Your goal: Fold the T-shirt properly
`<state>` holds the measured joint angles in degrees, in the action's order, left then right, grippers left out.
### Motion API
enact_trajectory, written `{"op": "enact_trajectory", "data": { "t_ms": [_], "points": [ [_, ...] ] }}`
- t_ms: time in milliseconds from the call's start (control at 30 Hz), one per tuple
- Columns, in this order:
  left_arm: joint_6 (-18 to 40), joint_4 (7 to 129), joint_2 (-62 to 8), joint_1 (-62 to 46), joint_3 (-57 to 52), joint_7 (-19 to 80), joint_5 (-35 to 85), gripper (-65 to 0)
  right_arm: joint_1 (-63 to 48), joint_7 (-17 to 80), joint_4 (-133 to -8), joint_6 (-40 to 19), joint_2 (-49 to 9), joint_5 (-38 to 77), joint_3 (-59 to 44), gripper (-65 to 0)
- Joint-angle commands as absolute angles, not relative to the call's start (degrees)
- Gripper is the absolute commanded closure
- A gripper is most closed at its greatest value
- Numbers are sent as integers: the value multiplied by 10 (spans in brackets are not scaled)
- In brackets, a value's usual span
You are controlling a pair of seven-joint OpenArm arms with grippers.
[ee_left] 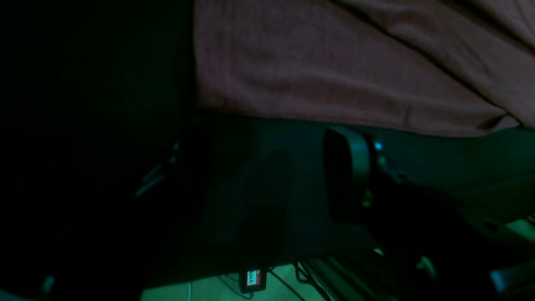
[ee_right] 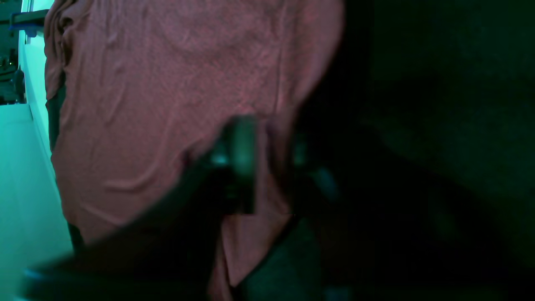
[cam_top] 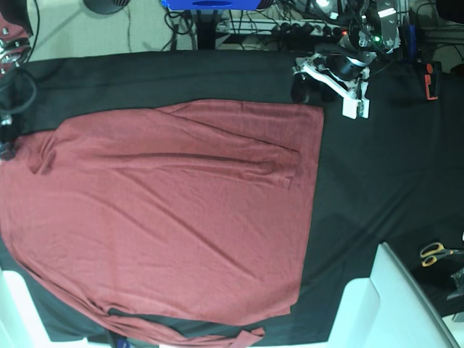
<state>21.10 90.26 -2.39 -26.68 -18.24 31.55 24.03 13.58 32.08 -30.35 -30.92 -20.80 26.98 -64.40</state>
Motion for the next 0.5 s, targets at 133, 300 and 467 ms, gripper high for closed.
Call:
{"op": "enact_trajectory", "data": {
  "t_ms": [133,300,467],
  "points": [
    [217,902,-22,-267,-182,307,247,-421,149,313,-310,-316,-220,281,-644,-6],
    [217,843,-36,-262,-183,307,353,-592,146,313,-310,-316,-220,281,-644,-6],
    [217,805,-70,-262,-178,305,453,-645,145,316,-310,-316,-220,280,-643,-5]
  ]
}}
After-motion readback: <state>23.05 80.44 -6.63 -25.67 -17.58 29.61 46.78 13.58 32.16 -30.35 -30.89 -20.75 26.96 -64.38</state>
